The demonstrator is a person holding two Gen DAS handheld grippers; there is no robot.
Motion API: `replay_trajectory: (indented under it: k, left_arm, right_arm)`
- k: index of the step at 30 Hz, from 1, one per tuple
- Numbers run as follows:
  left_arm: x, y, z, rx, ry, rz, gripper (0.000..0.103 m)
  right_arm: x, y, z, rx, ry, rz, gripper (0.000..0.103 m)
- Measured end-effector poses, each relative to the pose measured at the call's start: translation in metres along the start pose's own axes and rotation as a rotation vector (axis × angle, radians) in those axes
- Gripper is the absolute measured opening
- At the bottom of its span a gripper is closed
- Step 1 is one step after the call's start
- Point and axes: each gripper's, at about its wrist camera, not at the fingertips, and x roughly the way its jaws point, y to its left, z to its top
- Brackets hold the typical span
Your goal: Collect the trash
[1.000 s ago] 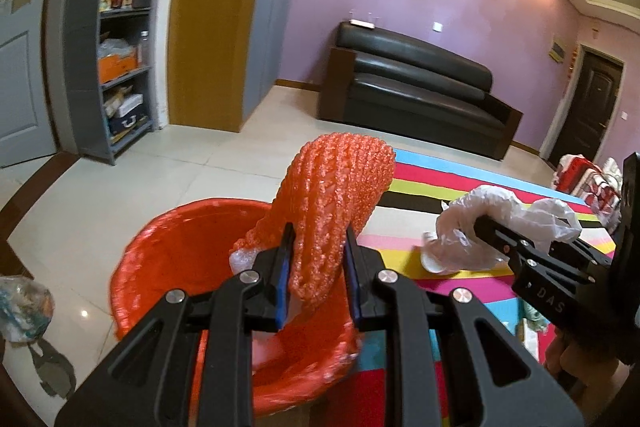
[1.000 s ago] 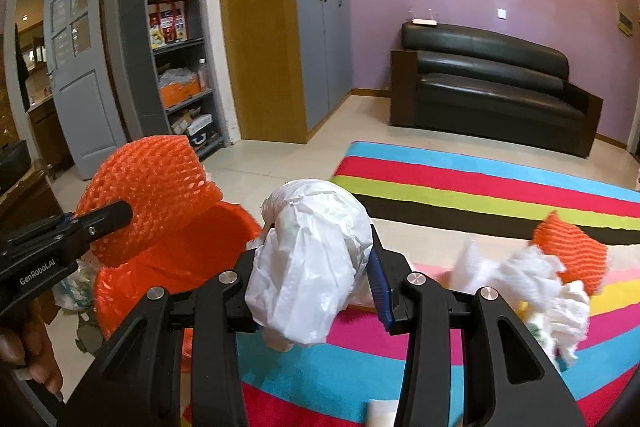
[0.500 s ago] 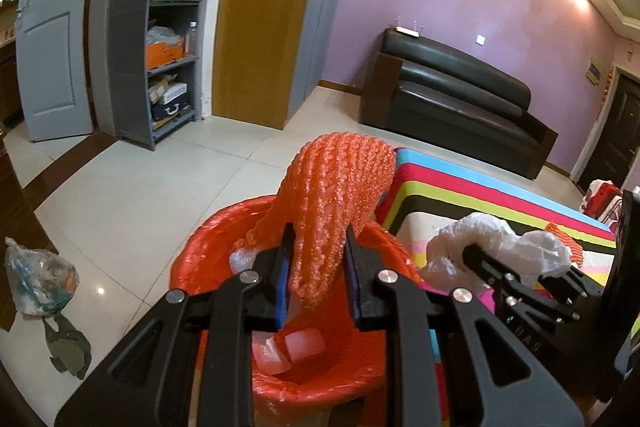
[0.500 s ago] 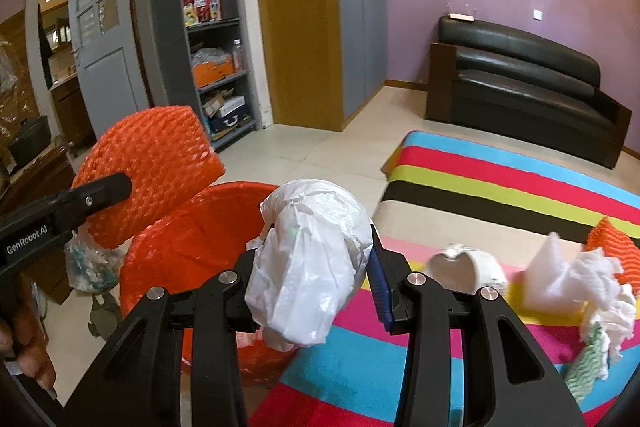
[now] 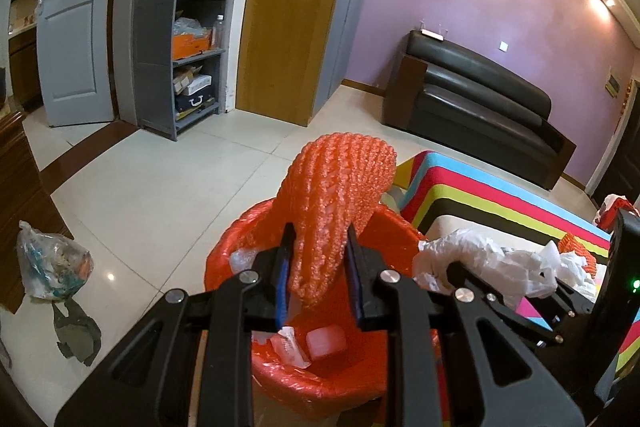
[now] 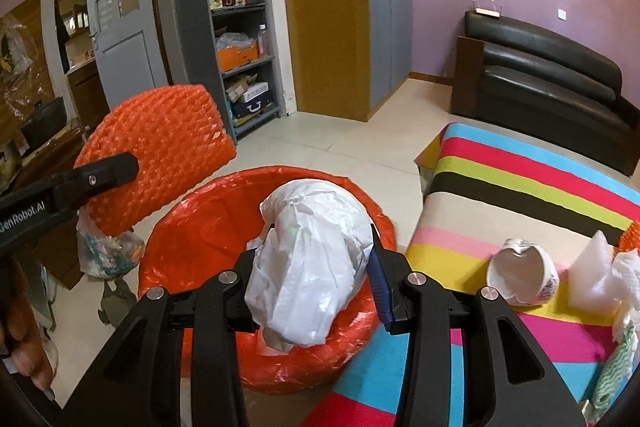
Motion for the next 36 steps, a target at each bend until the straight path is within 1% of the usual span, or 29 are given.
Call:
replay_trajectory:
  k: [7,9,10,11,12,13,14,17,18,19,24,27,30,36]
  left_arm:
    - [-0.002,0.004,0.002,-0.011,-0.005,0.014,0.024]
    - [-0.002,0.003,0.002,-0.012,-0.004,0.014,0.026]
    - [-0.001,0.003,0.002,-0.011,-0.004,0.016,0.027]
    - [-0.001,0.002,0.001,-0.012,-0.005,0.018,0.029]
    - [-0.001,0.003,0.001,-0.018,-0.004,0.020,0.034]
    - [-0.001,0.003,0.001,-0.022,-0.005,0.021,0.036]
    - [-0.001,0.003,0.001,-0.025,-0.008,0.023,0.041]
    - [-0.001,0.003,0.002,-0.023,-0.013,0.025,0.043]
    - [0.000,0.003,0.002,-0.023,-0.014,0.024,0.046]
    - [0.000,0.003,0.002,-0.025,-0.017,0.023,0.047]
    - [-0.001,-0.003,0.000,-0.007,-0.034,0.020,0.048]
    - [-0.003,-0.013,-0.001,0.030,-0.052,0.017,0.053]
    - [-0.004,-0.025,-0.003,0.058,-0.064,0.009,0.053]
    - [-0.001,-0.042,-0.005,0.077,-0.065,-0.019,0.054]
  right_arm:
    - [0.005,0.009,-0.001,-0.009,0.003,0.013,0.043]
    - [0.007,0.011,0.000,-0.010,0.002,0.020,0.050]
    - [0.007,0.012,0.000,-0.012,0.000,0.021,0.052]
    - [0.007,0.013,0.000,-0.015,-0.004,0.020,0.057]
    - [0.007,0.014,0.000,-0.019,-0.007,0.019,0.066]
    - [0.007,0.015,0.000,-0.022,-0.011,0.016,0.069]
    - [0.007,0.015,0.000,-0.023,-0.016,0.015,0.070]
    - [0.005,0.016,0.000,-0.033,-0.025,0.010,0.070]
    - [0.004,0.016,0.000,-0.034,-0.027,0.010,0.070]
    - [0.003,0.015,0.000,-0.033,-0.034,0.005,0.070]
    - [-0.009,0.001,-0.003,-0.014,-0.073,-0.028,0.070]
    - [-0.017,-0.009,-0.005,-0.003,-0.086,-0.050,0.070]
    - [-0.027,-0.020,-0.008,0.000,-0.097,-0.074,0.070]
    - [-0.044,-0.040,-0.011,0.007,-0.111,-0.107,0.070]
